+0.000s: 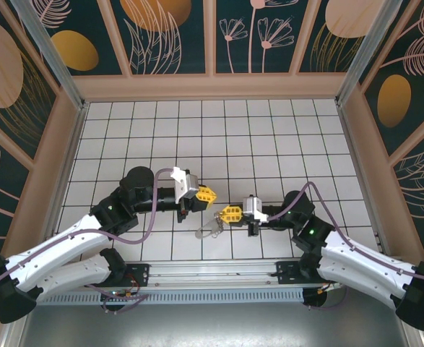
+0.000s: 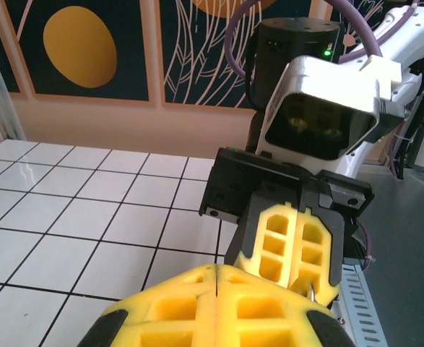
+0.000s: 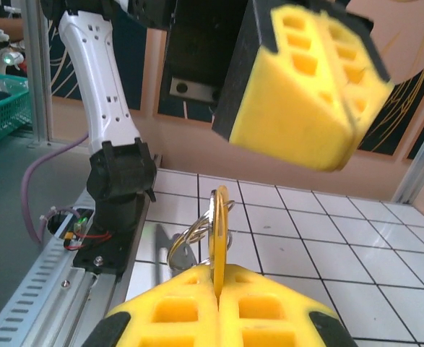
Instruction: Put the keys on the keyring
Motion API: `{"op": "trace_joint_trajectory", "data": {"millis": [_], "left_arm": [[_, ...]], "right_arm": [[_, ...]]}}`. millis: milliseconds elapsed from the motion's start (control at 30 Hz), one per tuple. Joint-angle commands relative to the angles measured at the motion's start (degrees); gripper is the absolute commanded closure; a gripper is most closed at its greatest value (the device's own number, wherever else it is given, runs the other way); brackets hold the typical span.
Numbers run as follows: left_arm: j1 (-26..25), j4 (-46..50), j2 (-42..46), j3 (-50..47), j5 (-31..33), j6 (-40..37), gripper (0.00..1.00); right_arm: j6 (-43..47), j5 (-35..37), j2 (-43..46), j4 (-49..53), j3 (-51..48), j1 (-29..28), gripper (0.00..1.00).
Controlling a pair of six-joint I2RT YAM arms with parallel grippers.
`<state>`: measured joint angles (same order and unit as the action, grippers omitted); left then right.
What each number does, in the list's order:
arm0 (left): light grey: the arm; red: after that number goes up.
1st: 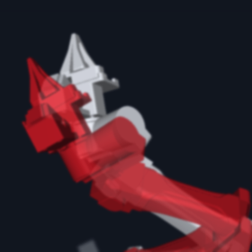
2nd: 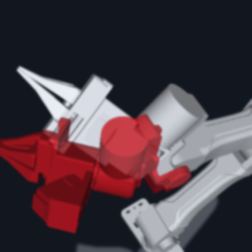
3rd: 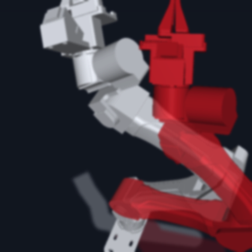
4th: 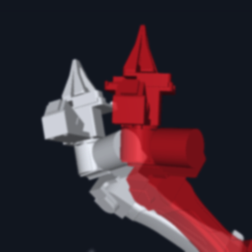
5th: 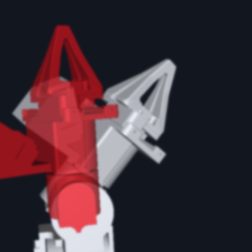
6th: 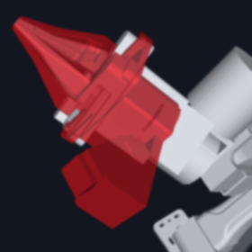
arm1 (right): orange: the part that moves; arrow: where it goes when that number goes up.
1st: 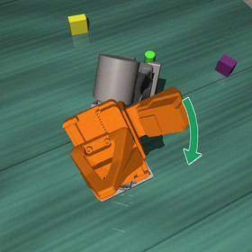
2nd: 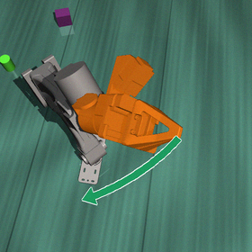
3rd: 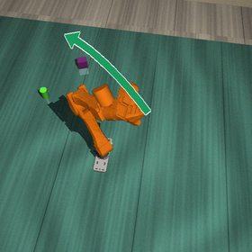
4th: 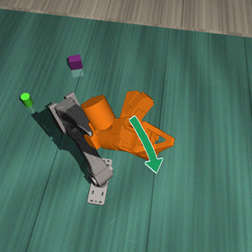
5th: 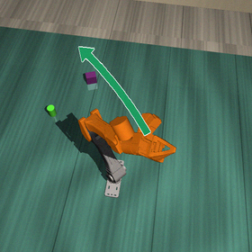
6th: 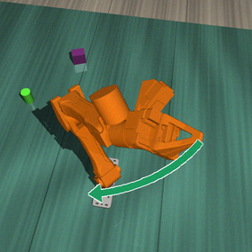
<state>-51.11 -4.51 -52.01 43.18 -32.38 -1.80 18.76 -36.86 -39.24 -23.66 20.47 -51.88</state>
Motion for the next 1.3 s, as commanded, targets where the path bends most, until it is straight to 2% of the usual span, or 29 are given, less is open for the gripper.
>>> {"op": "trace_joint_trajectory", "data": {"millis": [0, 67, 133, 233, 333, 800, 1267], "left_arm": [[0.2, -1.1, 0.5, 0.4, 1.6, 0.3, 1.0], [0.1, 0.9, 1.2, 0.3, 2.8, -0.8, 1.0], [0.2, 3.3, 2.0, 0.6, 1.2, -2.2, 1.0], [0.2, 8.7, 2.8, 1.1, -0.3, -4.4, 0.79], [0.2, 13.2, 3.4, 1.0, -0.5, -6.8, 0.7], [0.2, 10.6, 3.9, -0.1, -8.1, -8.9, 0.67], [0.2, 8.7, 0.6, 1.2, -10.2, -8.7, 0.68]], "right_arm": [[1.7, 1.8, 0.4, -0.8, 1.4, -0.4, 1.0], [2.0, 1.6, 0.4, -0.4, 1.8, -0.4, 1.0], [2.9, 1.5, 0.2, 1.4, 2.8, -0.4, 1.0], [4.7, 1.2, 0.2, 4.8, 4.8, -0.4, 1.0], [5.9, -0.9, -0.1, 6.7, 6.3, 0.0, 1.0], [8.0, -3.2, -5.0, 10.0, 12.4, 0.8, 1.0], [8.6, -5.3, -5.3, 9.0, 12.7, 0.8, 1.0]]}}
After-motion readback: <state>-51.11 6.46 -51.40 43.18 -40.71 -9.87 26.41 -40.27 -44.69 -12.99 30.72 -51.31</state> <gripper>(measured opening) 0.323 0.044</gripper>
